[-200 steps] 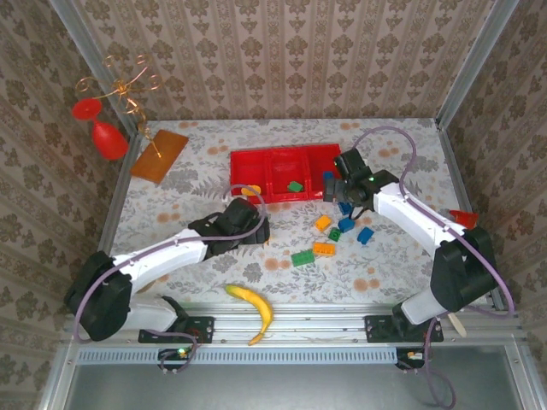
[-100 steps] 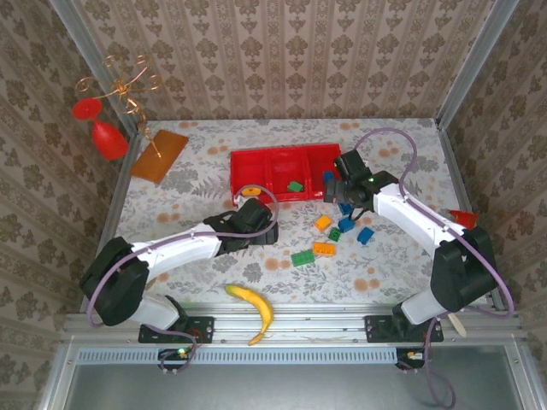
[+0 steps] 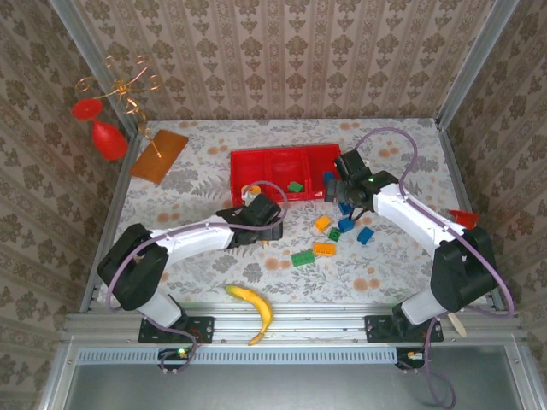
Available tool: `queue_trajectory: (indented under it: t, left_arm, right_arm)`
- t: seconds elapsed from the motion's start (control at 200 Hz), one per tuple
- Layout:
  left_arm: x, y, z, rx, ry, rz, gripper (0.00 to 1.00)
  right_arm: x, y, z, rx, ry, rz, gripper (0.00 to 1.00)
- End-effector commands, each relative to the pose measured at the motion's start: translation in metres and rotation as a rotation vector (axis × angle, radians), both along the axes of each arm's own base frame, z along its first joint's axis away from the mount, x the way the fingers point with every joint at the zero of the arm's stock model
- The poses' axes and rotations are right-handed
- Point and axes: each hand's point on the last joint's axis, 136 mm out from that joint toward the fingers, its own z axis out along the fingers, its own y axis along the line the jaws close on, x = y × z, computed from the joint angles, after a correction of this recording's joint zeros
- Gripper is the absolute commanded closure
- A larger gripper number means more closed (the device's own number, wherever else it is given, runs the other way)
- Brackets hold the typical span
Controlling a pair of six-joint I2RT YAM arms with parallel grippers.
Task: Sort the legos into containers by color
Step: Pick up the lego from the center of the table.
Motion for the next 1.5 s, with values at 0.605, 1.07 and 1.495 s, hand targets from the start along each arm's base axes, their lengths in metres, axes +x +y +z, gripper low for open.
queue_trajectory:
  t: [0.605, 1.07, 1.495]
  left_arm:
    - [-0.022, 0.035, -0.022, 0.129, 0.111, 0.029, 0.20]
    - [-0.010, 0.025, -0.017, 0.101, 0.064, 0.006, 0.30]
    - [-0.002, 0.031, -0.034, 0.141, 0.093, 0.009, 0.47]
  right_arm:
    - [-0.003, -0.007, -0.012, -0.023, 0.037, -0.036, 0.00]
    - [-0.003, -0.007, -0.013, -0.023, 0.046, -0.048, 0.00]
    - [-0.003, -0.008, -0.013, -0.023, 0.047, -0.055, 0.00]
